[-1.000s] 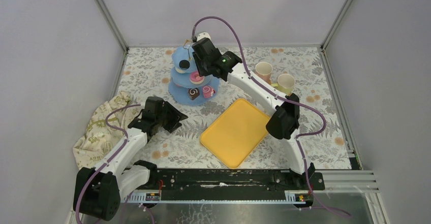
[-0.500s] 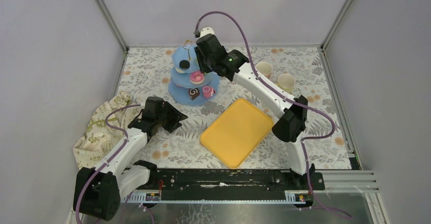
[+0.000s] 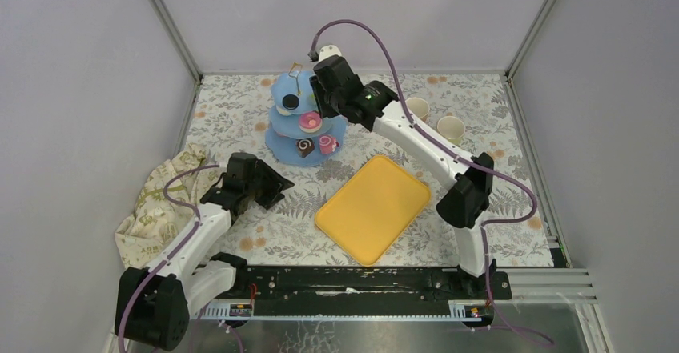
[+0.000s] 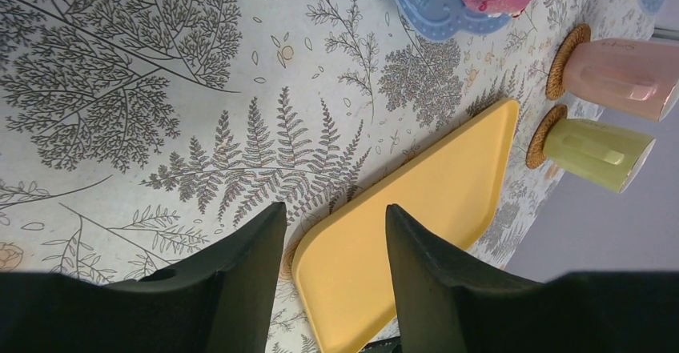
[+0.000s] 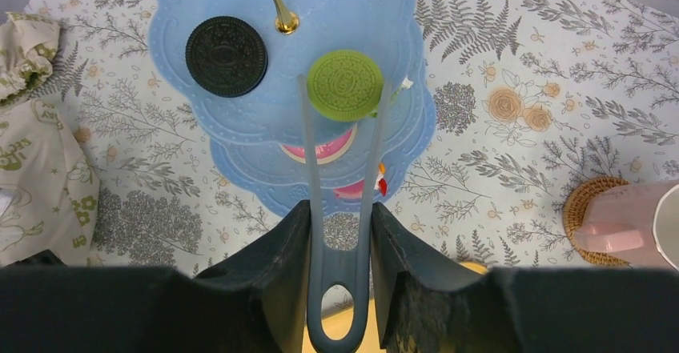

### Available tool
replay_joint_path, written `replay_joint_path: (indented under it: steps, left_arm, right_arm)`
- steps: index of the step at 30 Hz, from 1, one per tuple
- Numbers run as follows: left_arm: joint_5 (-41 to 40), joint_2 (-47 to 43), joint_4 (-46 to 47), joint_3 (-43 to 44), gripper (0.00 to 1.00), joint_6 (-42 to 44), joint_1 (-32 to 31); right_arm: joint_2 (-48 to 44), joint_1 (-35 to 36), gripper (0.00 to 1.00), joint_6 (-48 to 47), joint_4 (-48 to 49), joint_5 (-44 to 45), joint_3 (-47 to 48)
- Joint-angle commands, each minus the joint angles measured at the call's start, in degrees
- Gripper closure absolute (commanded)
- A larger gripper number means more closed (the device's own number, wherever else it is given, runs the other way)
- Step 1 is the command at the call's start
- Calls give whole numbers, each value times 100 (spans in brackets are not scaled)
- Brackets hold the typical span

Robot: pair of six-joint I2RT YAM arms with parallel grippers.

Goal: Serve the afternoon tea
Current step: Place the desert on the desert table.

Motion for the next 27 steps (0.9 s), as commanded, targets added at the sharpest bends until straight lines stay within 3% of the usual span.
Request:
replay_joint_path:
  steps: [1,9,19,27]
  left_arm:
    - [-309,-199,-254,252,44,120,47]
    - [-705,-307,-555,407,44,199,46]
    - [-878,-264,-513,206,44,163,47]
    - [-915,-74,-488,352,44,264,47]
  right_arm:
    - [-698,-42,64,-128,477,-198,-197]
    - [-1424,-7,64,-120,899,-341,-1071]
    - [-1521,-12,67,-236,1272,-593,-1487]
    - [-1190,-7,68,-429,1192,-512,-914]
